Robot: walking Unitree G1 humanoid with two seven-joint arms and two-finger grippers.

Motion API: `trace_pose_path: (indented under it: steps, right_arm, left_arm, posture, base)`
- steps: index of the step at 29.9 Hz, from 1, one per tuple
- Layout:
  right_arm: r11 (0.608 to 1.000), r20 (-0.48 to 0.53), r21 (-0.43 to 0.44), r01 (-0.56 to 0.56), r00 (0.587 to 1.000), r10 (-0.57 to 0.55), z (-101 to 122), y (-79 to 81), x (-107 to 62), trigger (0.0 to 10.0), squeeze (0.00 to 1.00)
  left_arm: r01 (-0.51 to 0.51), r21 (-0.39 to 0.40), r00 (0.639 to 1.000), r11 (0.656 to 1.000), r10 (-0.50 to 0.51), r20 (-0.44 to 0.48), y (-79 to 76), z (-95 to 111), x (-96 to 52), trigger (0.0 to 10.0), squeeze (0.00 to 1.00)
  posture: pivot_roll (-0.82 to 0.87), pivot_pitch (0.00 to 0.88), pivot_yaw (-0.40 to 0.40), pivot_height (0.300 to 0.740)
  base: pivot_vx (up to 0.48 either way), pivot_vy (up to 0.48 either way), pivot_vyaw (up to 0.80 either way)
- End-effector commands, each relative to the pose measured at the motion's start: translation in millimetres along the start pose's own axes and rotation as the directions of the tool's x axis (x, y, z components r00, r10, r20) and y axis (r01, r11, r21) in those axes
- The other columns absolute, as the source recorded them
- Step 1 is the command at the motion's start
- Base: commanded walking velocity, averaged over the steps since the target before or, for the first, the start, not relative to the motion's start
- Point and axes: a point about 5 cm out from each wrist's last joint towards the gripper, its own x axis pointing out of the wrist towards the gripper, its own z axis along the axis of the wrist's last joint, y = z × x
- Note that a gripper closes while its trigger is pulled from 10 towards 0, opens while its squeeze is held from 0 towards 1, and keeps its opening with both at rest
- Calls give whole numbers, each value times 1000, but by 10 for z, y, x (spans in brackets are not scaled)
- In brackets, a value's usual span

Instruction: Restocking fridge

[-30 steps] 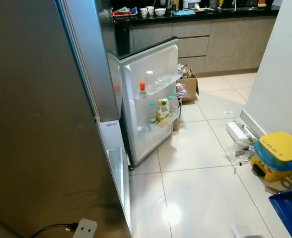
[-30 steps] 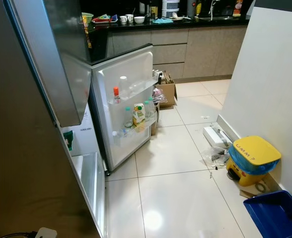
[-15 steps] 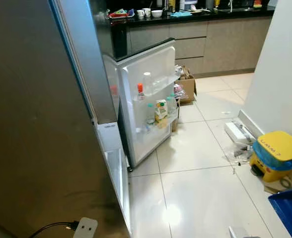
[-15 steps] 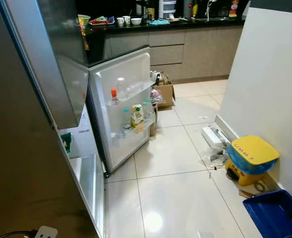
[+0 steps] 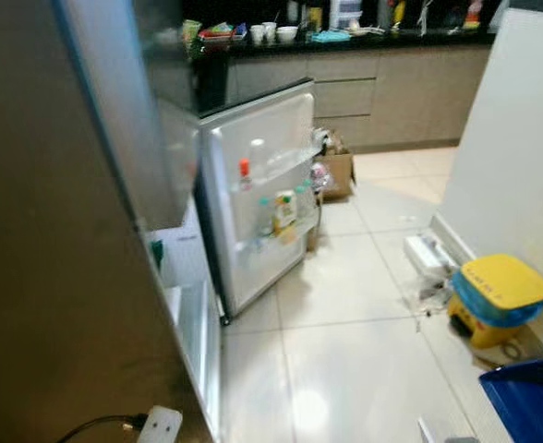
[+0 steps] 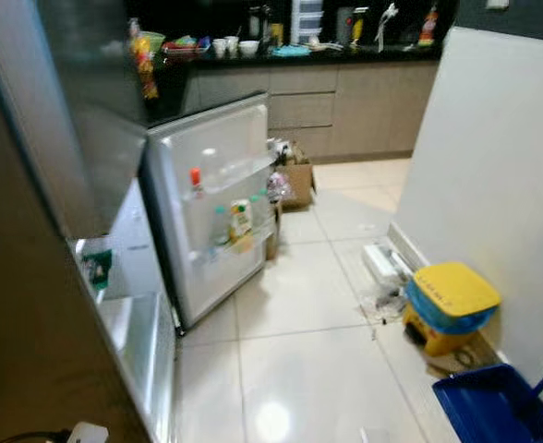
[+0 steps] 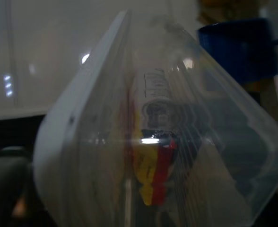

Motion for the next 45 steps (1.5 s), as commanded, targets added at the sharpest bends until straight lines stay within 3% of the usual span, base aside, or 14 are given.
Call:
trace_pose_path:
  steps: [1,10,18,45]
  right_arm:
    - [1000,8,-10,-20,1000,20,15,78,-3,10000,0]
    - [1000,8,-20,-13,1000,14,28,79,3,10000,0]
    - [1000,6,-25,-13,1000,13,35,76,9,10000,0]
    - [999,-2,-45,-9,1000,9,32,63,15,10000,0]
  left_arm:
    - [-4,0,1000,1000,4,-10,9,-34,-11,10000,0]
    - [-15,-6,1000,1000,15,-16,12,-37,-8,10000,0]
    - [-21,-8,1000,1000,21,-23,13,-44,-6,10000,0]
    - [-17,-7,999,1000,16,-31,-8,-61,-6,10000,0]
  posture:
    - [-101,44,40,740]
    - [-102,50,37,740]
    - [-102,50,33,740]
    - [-102,53,31,740]
  base:
    - [0,-315,0]
    - [0,-87,542]
    - [0,0,0]
    - [0,0,771]
